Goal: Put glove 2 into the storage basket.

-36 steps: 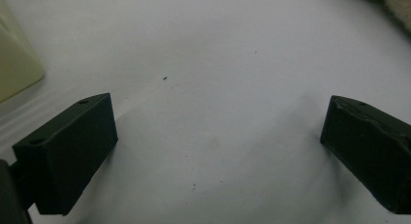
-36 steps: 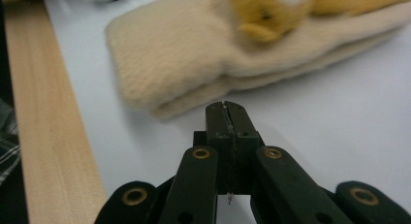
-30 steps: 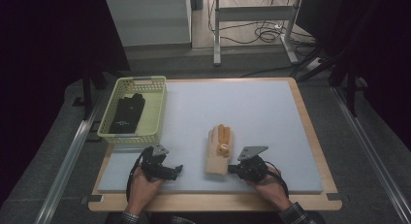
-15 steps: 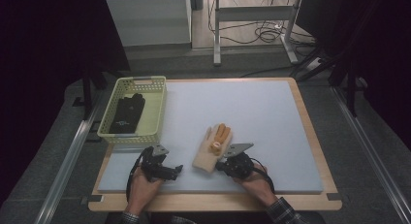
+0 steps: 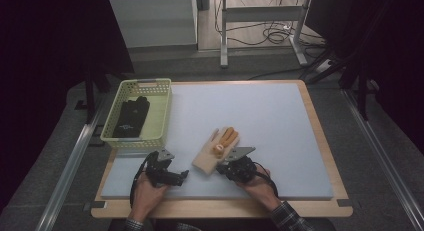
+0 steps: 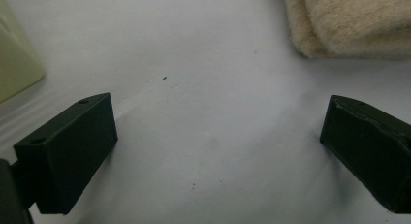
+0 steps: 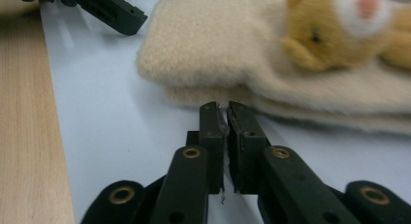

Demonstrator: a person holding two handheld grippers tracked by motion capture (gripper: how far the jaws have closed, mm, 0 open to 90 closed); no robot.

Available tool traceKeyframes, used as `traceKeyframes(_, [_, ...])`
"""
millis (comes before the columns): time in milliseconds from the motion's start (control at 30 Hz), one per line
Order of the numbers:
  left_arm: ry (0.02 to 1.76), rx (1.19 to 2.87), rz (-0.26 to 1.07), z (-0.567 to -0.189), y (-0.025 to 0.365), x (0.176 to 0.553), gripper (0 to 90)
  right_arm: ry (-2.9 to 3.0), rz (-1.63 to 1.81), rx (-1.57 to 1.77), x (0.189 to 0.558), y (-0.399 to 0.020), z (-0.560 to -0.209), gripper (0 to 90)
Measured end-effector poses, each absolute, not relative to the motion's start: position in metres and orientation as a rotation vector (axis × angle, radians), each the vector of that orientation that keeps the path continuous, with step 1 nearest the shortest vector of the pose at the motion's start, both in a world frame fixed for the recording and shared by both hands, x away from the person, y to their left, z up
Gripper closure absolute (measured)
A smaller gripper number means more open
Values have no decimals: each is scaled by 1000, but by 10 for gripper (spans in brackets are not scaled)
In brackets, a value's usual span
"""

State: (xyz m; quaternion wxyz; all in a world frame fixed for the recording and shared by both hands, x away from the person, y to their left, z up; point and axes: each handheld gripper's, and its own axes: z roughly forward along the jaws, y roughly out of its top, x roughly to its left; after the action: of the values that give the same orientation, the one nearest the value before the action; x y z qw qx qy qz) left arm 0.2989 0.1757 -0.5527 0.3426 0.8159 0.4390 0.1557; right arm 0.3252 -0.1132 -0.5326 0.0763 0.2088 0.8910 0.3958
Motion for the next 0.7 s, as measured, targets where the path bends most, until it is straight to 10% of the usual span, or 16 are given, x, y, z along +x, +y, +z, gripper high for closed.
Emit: traceKeyframes(700, [1148,2119,398,-553,176,299,0,2463,1099,862,336,-203,-518,346])
